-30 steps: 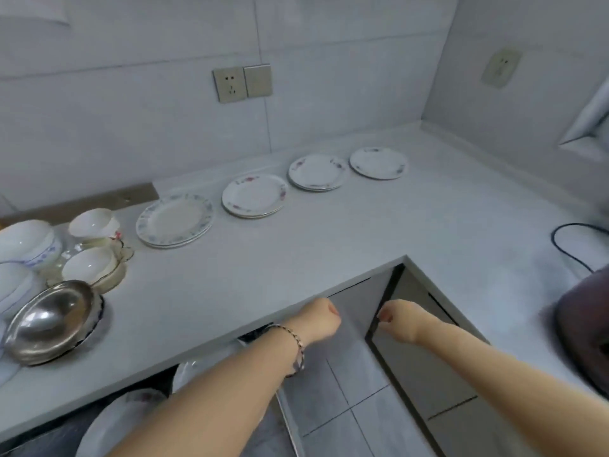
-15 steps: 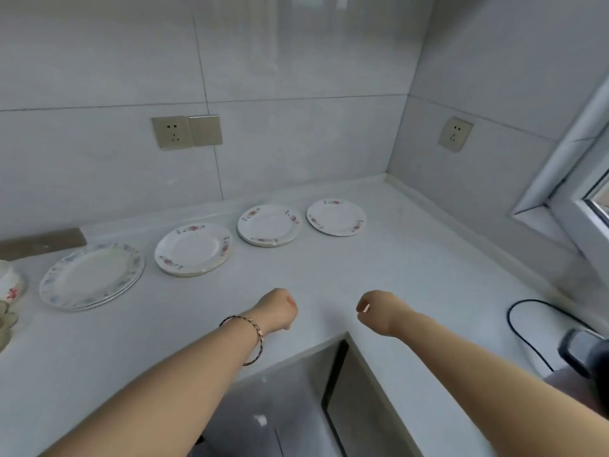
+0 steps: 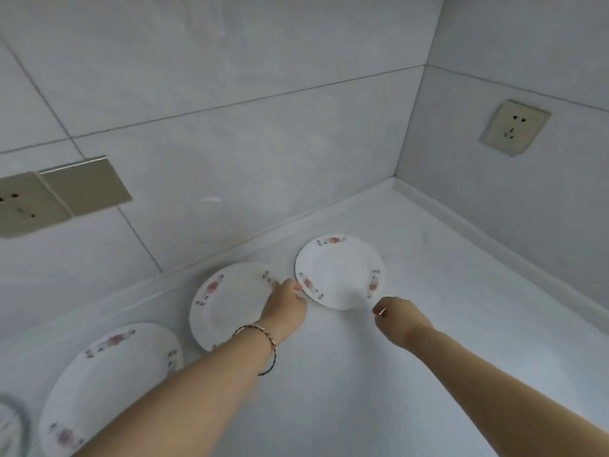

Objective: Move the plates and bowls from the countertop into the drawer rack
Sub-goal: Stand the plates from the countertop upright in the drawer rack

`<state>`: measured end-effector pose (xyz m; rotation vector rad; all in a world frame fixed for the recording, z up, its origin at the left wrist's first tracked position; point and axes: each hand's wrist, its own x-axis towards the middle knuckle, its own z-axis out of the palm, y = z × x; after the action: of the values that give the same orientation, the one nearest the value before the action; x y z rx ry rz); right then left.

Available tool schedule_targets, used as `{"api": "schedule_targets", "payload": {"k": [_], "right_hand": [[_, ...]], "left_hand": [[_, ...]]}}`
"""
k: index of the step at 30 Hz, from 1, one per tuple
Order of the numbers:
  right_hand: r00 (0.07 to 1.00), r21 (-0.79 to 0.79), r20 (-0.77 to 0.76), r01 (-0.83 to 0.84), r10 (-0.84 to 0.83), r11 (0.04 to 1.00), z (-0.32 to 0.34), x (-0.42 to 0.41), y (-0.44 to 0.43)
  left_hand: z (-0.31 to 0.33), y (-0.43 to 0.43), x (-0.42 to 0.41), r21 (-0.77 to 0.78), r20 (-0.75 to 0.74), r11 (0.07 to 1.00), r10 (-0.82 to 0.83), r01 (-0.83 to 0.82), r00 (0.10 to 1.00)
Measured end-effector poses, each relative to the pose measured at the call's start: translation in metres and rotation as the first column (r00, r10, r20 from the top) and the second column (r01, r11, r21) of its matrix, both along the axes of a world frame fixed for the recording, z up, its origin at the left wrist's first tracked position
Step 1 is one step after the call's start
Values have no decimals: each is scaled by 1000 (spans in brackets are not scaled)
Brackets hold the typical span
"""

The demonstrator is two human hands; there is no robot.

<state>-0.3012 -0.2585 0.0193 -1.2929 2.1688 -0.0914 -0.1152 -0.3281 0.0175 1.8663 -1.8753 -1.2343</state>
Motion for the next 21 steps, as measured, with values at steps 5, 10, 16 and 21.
{"api": "schedule_targets", "payload": {"k": [5, 10, 16, 21], "right_hand": [[986, 31, 1, 169, -169, 985, -51, -27, -79], [821, 62, 125, 554, -557, 830, -104, -53, -128], [699, 0, 297, 681, -651, 732, -132, -66, -131], [717, -75, 327, 669, -615, 740, -108, -61, -85]], "left_hand": [[-38, -106, -36, 22, 155, 997, -77, 74, 985], [-89, -162, -63, 124, 236, 991, -86, 58, 968], [-115, -172, -66, 111, 293, 993, -59, 28, 954], [-101, -130, -52, 87, 87, 996, 15, -23, 996]]}}
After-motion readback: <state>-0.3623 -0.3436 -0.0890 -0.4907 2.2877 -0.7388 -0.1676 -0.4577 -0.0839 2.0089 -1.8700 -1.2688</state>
